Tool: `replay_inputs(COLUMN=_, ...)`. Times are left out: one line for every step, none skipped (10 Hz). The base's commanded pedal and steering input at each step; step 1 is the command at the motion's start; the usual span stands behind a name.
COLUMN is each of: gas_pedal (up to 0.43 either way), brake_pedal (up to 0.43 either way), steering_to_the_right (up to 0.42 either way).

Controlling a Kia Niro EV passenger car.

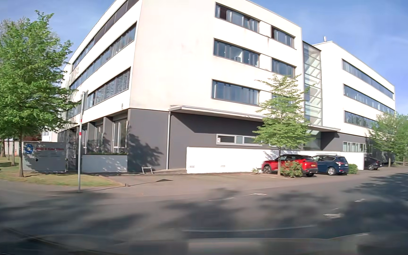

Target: Follow the waypoints while adhering to traffic rules and regulations

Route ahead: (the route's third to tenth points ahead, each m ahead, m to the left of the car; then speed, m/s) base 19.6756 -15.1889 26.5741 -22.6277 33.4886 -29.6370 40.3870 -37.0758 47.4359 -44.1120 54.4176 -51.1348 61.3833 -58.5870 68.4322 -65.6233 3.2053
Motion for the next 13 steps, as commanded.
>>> replay_inputs(gas_pedal=0.177, brake_pedal=0.0, steering_to_the_right=0.544)
replay_inputs(gas_pedal=0.177, brake_pedal=0.0, steering_to_the_right=0.543)
replay_inputs(gas_pedal=0.22, brake_pedal=0.0, steering_to_the_right=0.548)
replay_inputs(gas_pedal=0.228, brake_pedal=0.0, steering_to_the_right=0.551)
replay_inputs(gas_pedal=0.26, brake_pedal=0.0, steering_to_the_right=0.55)
replay_inputs(gas_pedal=0.287, brake_pedal=0.0, steering_to_the_right=0.547)
replay_inputs(gas_pedal=0.311, brake_pedal=0.0, steering_to_the_right=0.54)
replay_inputs(gas_pedal=0.331, brake_pedal=0.0, steering_to_the_right=0.535)
replay_inputs(gas_pedal=0.339, brake_pedal=0.0, steering_to_the_right=0.533)
replay_inputs(gas_pedal=0.339, brake_pedal=0.0, steering_to_the_right=0.528)
replay_inputs(gas_pedal=0.339, brake_pedal=0.0, steering_to_the_right=0.513)
replay_inputs(gas_pedal=0.339, brake_pedal=0.0, steering_to_the_right=0.483)
replay_inputs(gas_pedal=0.35, brake_pedal=0.0, steering_to_the_right=0.451)
